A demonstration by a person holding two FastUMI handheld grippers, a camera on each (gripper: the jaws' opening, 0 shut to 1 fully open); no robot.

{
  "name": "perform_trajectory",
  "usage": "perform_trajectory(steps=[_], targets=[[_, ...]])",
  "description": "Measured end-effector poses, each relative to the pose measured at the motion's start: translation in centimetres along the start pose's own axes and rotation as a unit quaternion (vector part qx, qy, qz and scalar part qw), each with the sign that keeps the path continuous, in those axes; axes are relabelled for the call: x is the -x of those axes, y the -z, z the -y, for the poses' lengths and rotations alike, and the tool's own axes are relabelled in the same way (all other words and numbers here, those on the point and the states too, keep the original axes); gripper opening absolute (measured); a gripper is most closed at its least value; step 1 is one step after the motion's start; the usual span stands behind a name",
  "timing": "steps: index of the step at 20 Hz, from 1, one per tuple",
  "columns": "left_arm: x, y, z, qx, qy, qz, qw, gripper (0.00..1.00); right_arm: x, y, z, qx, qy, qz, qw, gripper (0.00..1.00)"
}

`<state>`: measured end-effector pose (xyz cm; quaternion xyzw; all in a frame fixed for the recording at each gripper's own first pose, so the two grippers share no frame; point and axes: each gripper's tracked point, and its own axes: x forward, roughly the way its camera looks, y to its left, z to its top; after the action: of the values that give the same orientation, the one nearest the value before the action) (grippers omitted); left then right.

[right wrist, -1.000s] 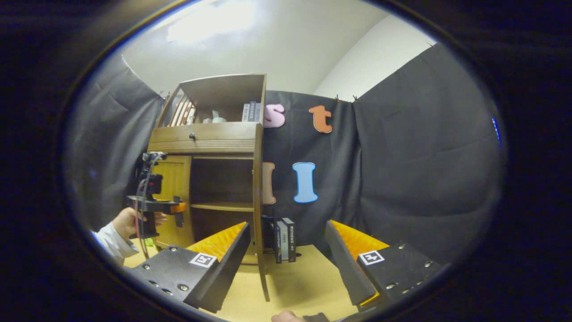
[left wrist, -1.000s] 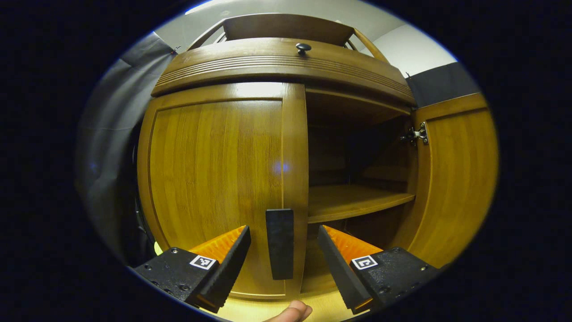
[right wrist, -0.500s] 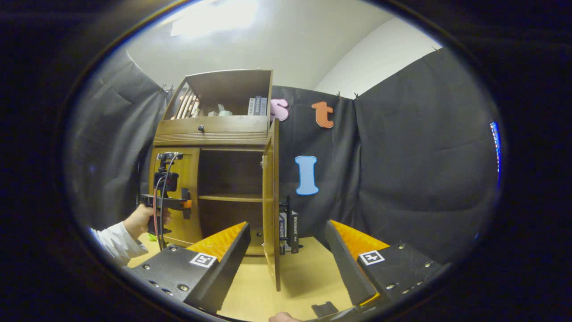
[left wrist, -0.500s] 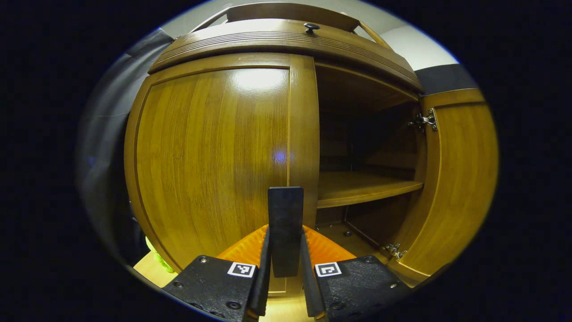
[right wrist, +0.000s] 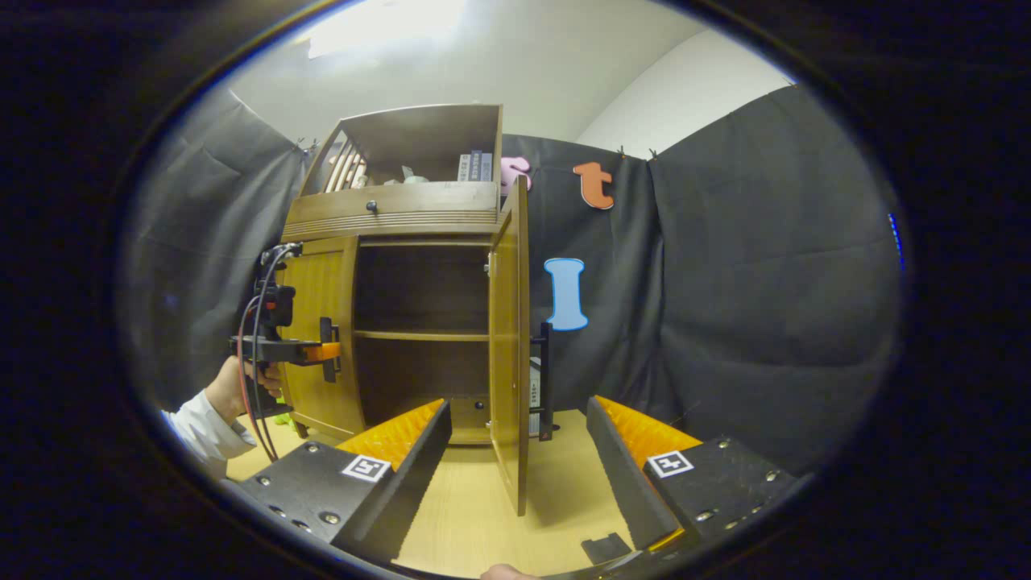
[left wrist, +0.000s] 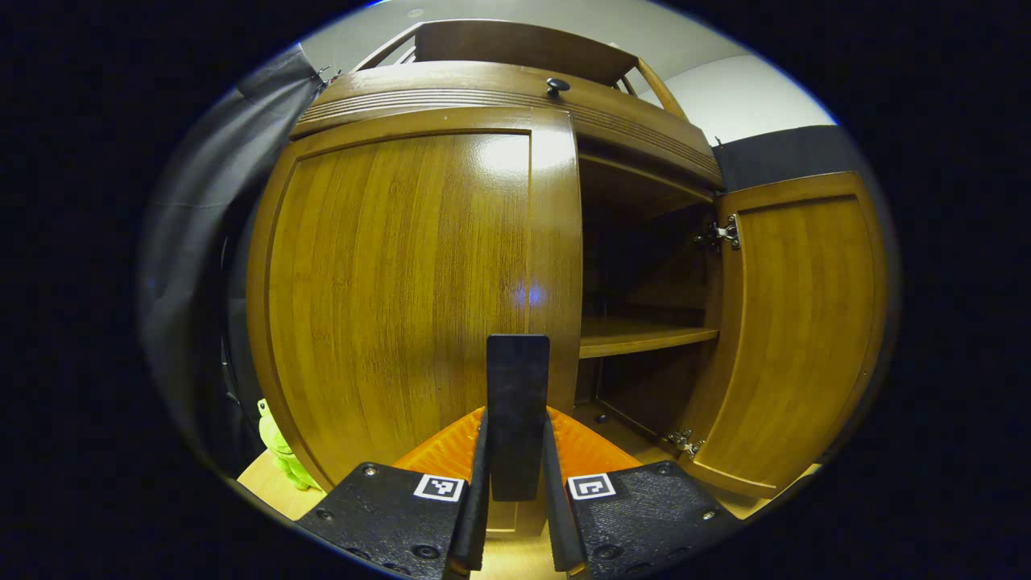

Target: Open the right door of the double-door shoe cabinet with the right hand, and open the left door with the left hand.

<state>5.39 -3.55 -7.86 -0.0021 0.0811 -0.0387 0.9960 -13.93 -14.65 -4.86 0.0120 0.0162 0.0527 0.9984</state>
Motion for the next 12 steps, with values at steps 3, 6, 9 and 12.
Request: perform_trajectory(steps=[3,6,9,12], targets=[[2.6,-0.2,-0.2,-0.002,0.015,0.000,1.000,0.33,-0.1,0.5,-0.3,-0.005,-0.004,-0.003,1.000,0.98],[5.0,-0.2,-0.6,-0.002,0.033,-0.003,0.999,0.33,-0.3,1.2,-0.8,-0.005,-0.008,-0.004,1.000,1.00],[7.3,-0.2,-1.2,-0.004,0.050,-0.007,0.999,0.33,-0.5,1.6,-1.3,-0.005,-0.013,-0.008,1.000,0.98],[9.2,-0.4,-1.9,-0.002,0.065,-0.008,0.998,0.31,-0.7,1.9,-2.3,-0.007,-0.020,-0.010,1.000,1.00]])
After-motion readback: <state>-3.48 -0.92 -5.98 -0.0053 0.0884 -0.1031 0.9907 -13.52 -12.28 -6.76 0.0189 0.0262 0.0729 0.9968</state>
